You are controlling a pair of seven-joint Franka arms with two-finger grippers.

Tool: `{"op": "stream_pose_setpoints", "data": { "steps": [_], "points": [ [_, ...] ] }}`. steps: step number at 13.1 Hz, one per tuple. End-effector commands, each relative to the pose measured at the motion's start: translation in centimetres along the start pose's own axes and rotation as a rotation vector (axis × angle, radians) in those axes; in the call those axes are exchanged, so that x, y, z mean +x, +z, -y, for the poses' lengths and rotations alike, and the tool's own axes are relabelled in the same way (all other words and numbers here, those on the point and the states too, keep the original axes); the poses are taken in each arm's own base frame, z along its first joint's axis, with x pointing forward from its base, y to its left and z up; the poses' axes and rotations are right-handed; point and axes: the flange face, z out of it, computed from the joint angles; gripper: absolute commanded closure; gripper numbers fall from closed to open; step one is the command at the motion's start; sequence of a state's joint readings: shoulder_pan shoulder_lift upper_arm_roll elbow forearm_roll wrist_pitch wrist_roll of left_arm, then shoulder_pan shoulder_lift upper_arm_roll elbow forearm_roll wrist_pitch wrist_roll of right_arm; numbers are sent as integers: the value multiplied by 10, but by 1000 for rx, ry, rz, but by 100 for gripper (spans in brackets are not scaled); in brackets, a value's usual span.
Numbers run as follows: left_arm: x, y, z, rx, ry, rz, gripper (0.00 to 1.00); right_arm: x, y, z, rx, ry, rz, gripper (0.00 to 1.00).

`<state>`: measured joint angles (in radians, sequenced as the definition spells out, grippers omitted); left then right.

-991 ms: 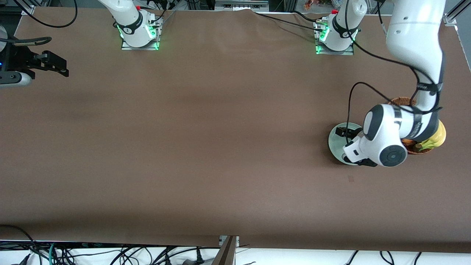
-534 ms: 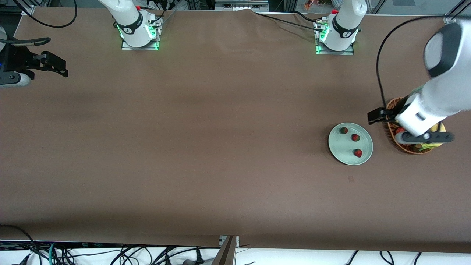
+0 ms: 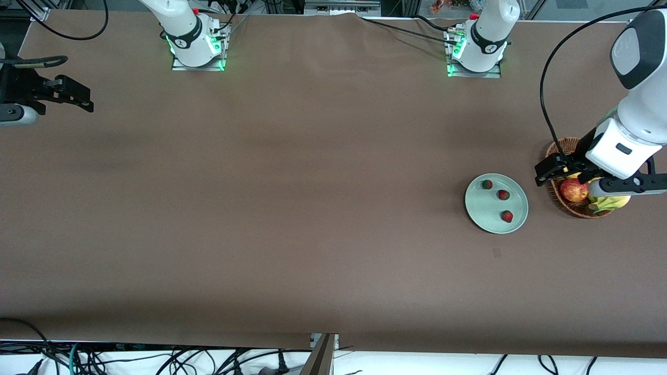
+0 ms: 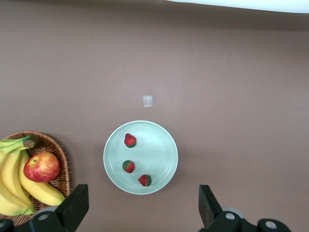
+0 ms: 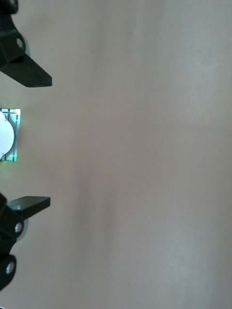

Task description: Collect all strawberries into plate

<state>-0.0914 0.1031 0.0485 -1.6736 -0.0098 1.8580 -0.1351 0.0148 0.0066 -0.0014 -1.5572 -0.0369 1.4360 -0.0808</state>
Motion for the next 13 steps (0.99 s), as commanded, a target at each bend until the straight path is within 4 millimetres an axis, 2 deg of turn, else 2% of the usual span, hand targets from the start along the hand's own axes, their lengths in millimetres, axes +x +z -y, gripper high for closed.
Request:
{"op": "stream_pose_setpoints", "data": {
  "steps": [1,2,3,4,6,10,13],
  "points": [
    [-57,-42,4,3,26,87,0,0,-5,-9,-2,5,2,0],
    [-66,-47,-8,6,47,126,0,0,-5,-10,-2,11,2,0],
    [-73,-68,-25,10,78,94,0,0,-5,-10,-1,11,0,0],
    [-77,-72,-41,11,106,89,0,0,-5,-10,-1,14,-1,0],
    [-85,-73,-54,23,136,114,0,2,-5,-8,-6,7,-4,0],
    [-80,-76,-29,2,91,114,0,5,0,-7,-3,3,5,0],
    [-81,-78,-28,5,88,107,0,4,0,-8,1,7,9,0]
  ]
}}
